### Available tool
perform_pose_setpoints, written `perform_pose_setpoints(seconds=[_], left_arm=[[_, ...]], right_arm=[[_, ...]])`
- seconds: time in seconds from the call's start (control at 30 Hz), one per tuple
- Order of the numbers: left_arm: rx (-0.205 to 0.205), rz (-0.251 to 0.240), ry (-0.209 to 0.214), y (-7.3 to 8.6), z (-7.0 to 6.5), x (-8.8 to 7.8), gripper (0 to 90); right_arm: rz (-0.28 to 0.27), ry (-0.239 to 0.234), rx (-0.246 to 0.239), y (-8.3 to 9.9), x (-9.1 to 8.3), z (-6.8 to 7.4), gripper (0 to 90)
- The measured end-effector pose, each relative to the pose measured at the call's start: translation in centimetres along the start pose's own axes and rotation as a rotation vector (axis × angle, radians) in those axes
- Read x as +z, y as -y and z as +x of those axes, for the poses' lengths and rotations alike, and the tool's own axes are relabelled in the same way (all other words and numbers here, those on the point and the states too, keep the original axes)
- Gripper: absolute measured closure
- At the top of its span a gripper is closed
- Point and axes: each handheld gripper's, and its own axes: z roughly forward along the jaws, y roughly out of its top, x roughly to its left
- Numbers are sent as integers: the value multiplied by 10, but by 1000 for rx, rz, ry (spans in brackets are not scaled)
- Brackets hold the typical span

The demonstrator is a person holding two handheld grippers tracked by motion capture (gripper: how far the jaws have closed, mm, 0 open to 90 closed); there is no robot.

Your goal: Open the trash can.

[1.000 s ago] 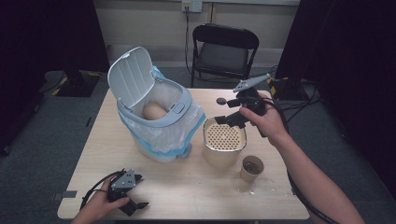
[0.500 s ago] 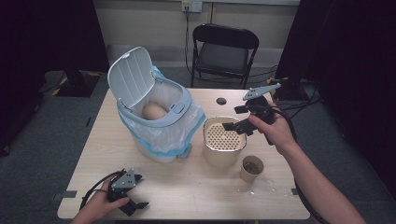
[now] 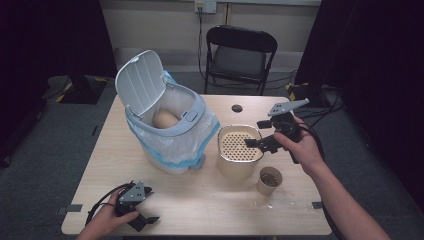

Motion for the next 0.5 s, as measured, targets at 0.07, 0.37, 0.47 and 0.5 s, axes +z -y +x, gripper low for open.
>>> perform_pose_setpoints(seconds=[0.07,0.37,0.47,0.5], left_arm=[[0,-2,1,0,0,0,0],[0,-1,0,0,0,0,0],[0,-2,2,0,0,0,0],[0,-1,1,0,0,0,0]], right_arm=[[0,3,4,4,-2,0,144],[-1,9,21,23,-8,0,144],[-7,5,31,31,-9,-1,144],[-8,3,35,34,-9,-2,144]])
